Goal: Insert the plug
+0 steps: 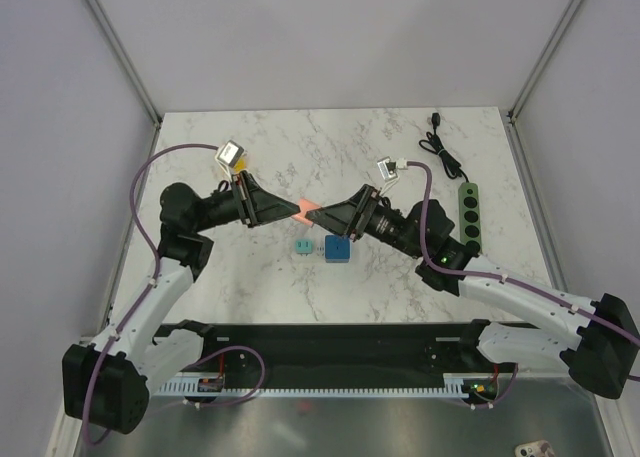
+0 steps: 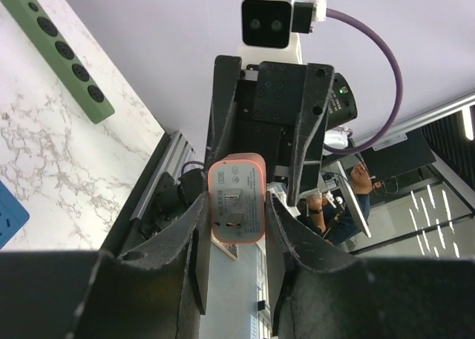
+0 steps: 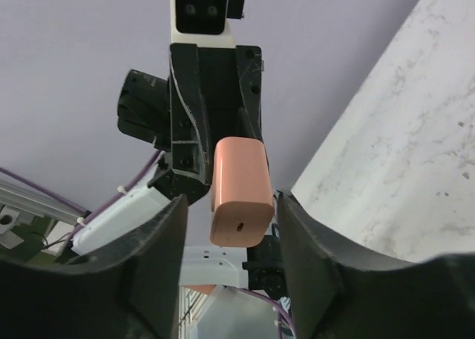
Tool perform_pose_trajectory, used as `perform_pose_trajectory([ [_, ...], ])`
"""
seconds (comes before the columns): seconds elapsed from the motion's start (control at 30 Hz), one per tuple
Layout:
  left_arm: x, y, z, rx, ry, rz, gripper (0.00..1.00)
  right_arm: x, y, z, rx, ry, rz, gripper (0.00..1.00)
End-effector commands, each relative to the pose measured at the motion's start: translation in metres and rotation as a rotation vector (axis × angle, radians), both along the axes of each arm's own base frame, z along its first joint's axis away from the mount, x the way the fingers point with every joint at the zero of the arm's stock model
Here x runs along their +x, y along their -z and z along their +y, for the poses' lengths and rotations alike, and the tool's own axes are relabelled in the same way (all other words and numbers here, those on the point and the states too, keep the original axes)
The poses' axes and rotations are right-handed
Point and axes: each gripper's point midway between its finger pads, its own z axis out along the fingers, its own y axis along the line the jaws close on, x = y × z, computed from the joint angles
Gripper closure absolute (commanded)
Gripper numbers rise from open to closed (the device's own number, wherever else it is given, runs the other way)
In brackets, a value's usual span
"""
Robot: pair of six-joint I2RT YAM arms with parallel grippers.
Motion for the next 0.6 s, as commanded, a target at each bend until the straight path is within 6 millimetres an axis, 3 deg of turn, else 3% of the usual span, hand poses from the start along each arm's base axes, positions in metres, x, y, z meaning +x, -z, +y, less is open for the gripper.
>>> perform_pose_trajectory([
  [0.0, -0.0055, -0.0244, 0.0019, -0.059, -0.024, -0.091, 0.98, -0.0090, -0.0402, -0.0042, 0.142, -0.028, -0.056, 0.45],
  [0.07, -0.0063, -0.0256, 0.0014, -0.067, -0.026, -0.093, 0.98, -0.0093, -0.0420, -0.0042, 0.156, -0.031, -0.053, 0.48],
  [0.47, -0.0058, -0.0308, -0.0018, -0.111, -0.019, -0.099, 0.98, -0.0117, -0.0434, 0.0051, 0.168, -0.076, -0.035, 0.48],
  [0.53, -0.0058, -0.0321, -0.0020, -0.117, -0.015, -0.101, 0.98, -0.0113, -0.0416, 0.0051, 0.164, -0.074, -0.034, 0.54],
  [0.57, -0.0055, -0.0314, -0.0021, -0.117, -0.015, -0.098, 0.98, -0.0112, -0.0425, 0.0037, 0.167, -0.068, -0.036, 0.67],
])
